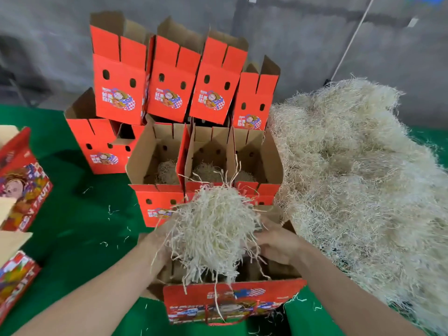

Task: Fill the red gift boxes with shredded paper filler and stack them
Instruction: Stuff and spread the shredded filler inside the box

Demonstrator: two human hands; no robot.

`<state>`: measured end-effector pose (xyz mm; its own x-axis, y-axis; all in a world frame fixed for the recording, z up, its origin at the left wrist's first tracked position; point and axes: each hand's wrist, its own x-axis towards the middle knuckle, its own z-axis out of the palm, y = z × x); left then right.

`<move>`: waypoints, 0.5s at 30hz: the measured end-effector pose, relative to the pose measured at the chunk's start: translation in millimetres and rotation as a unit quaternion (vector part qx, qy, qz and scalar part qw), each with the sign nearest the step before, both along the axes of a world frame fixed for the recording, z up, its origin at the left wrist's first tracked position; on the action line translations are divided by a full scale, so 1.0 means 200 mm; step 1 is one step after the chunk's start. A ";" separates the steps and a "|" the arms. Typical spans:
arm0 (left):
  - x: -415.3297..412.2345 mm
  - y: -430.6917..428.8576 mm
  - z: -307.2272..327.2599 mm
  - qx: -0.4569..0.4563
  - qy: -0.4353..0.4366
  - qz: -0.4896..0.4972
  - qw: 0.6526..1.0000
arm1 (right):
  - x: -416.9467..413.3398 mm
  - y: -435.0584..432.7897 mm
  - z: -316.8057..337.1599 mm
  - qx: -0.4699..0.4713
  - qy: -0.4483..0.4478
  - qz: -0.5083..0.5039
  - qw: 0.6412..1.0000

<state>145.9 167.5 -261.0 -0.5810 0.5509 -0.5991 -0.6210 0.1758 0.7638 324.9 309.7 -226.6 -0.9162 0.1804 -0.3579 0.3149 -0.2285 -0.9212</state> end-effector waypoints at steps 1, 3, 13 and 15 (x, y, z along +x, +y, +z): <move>0.02 0.01 0.04 0.023 -0.003 -0.042 0.999 | -0.01 -0.02 -0.01 -0.018 0.005 -0.018 1.000; 0.09 0.04 0.08 0.049 0.009 -0.126 0.991 | -0.03 -0.05 -0.04 -0.042 0.007 -0.091 0.995; 0.11 0.01 0.01 0.063 0.106 -0.053 0.991 | 0.14 0.09 -0.16 0.002 -0.056 -0.272 0.961; 0.10 0.03 0.00 0.042 0.083 -0.042 0.995 | 0.16 0.10 -0.15 -0.032 0.006 -0.203 0.979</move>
<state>166.1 172.8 -261.5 -0.6170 0.6466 -0.4486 -0.4715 0.1527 0.8685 356.2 330.3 -257.1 -0.7777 0.5079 -0.3704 0.1757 -0.3901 -0.9039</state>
